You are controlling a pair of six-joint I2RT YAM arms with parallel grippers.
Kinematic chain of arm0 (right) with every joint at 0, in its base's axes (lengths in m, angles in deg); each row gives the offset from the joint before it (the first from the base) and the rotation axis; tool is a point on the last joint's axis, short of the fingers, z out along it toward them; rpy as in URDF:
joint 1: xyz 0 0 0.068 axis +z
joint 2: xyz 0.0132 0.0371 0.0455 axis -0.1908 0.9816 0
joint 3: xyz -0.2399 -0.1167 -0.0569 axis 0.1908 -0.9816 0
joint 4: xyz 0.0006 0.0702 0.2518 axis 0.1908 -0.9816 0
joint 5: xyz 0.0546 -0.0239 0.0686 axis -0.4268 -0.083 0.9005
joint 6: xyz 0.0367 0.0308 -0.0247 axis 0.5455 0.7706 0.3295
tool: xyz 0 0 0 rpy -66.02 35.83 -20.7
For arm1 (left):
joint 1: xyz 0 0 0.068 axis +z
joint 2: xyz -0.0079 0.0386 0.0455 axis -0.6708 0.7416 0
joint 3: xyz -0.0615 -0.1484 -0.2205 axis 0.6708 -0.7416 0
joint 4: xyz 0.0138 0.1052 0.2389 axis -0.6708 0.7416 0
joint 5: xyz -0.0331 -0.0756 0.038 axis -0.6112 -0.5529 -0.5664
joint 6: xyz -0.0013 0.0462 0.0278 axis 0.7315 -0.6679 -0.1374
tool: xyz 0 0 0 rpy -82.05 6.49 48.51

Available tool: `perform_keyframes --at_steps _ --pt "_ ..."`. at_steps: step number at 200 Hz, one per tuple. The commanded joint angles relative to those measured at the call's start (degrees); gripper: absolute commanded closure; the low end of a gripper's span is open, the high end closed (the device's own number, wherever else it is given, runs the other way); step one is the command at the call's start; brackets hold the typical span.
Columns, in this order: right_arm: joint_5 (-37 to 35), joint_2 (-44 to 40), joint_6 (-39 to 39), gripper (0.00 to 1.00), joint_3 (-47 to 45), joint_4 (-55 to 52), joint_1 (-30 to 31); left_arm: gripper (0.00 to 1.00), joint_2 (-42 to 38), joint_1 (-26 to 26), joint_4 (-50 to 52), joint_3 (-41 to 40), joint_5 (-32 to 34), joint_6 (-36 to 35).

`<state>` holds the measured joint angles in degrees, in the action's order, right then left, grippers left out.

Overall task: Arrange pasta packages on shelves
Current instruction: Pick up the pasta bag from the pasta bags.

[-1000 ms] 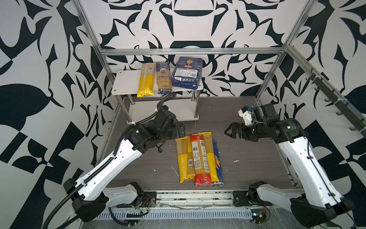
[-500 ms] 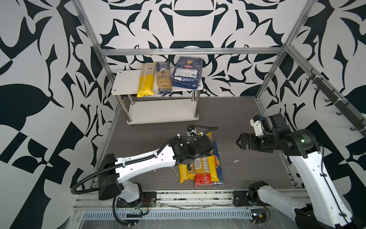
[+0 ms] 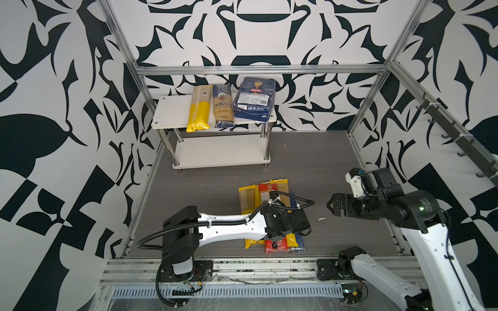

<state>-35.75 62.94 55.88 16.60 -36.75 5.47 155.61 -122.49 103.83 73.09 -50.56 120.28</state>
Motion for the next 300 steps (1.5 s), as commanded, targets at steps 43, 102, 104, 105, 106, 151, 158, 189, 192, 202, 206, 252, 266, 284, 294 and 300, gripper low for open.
perform_keyframes --at_steps 43,102,104,105,106,151,158,189,192,202,206,252,266,284,294,300 --pt "-1.46 -1.54 0.55 0.00 0.22 -1.74 -0.28 0.01 1.81 -2.97 3.18 -2.26 1.45 6.60" --pt "-0.45 -3.12 1.52 0.00 -1.01 -1.98 -0.24 0.00 3.36 -4.87 11.52 0.36 3.62 9.38" --pt "-0.48 -3.17 1.53 0.00 -1.01 -2.01 -0.26 0.01 3.59 -4.85 11.67 0.53 3.50 9.26" --pt "-0.48 -3.19 1.57 0.00 -1.01 -2.06 -0.24 0.01 3.73 -4.87 11.74 0.62 3.35 9.19" --pt "-0.49 -3.20 1.60 0.00 -1.01 -2.04 -0.27 0.01 3.80 -4.88 11.86 0.75 3.32 9.16" --pt "-0.57 -4.09 1.31 0.00 -0.31 -3.04 -0.21 0.01 7.42 -4.98 10.29 1.28 1.80 8.48" --pt "-0.82 -4.23 1.23 0.00 -0.13 -3.35 -0.23 0.00 7.27 -4.98 8.22 0.29 1.62 8.52" --pt "-1.48 -4.44 0.61 0.00 0.40 -4.54 -0.21 0.00 7.41 -4.89 2.71 -4.45 0.32 10.37" --pt "-1.54 -4.45 0.57 0.00 0.40 -4.50 -0.22 0.01 7.39 -4.94 2.61 -4.76 0.16 10.66" --pt "-1.54 -4.36 0.41 0.00 0.48 -4.67 -0.21 0.00 7.62 -4.94 2.05 -5.76 -0.28 11.35" --pt "-1.54 -4.36 0.35 0.00 0.49 -4.78 -0.21 0.01 7.73 -4.92 1.89 -6.13 -0.51 11.61" --pt "-0.80 -4.18 -0.07 0.00 0.13 -4.53 -0.23 0.28 7.57 -4.98 -2.23 -11.88 -1.77 14.28" --pt "-0.75 -4.10 -0.05 0.00 0.14 -4.51 -0.24 0.36 7.29 -4.94 -2.76 -13.30 -1.95 14.88" --pt "-0.61 -4.01 -0.20 0.00 0.13 -4.42 -0.21 0.47 6.21 -4.85 -2.00 -14.76 -1.72 15.42" --pt "-0.52 -3.85 -0.22 0.00 0.05 -4.35 -0.21 0.53 5.15 -4.90 -1.26 -15.36 -1.09 15.62" --pt "-0.47 -3.83 -0.21 0.00 0.05 -4.20 -0.26 0.57 4.47 -4.90 -0.55 -15.75 -0.72 15.84"
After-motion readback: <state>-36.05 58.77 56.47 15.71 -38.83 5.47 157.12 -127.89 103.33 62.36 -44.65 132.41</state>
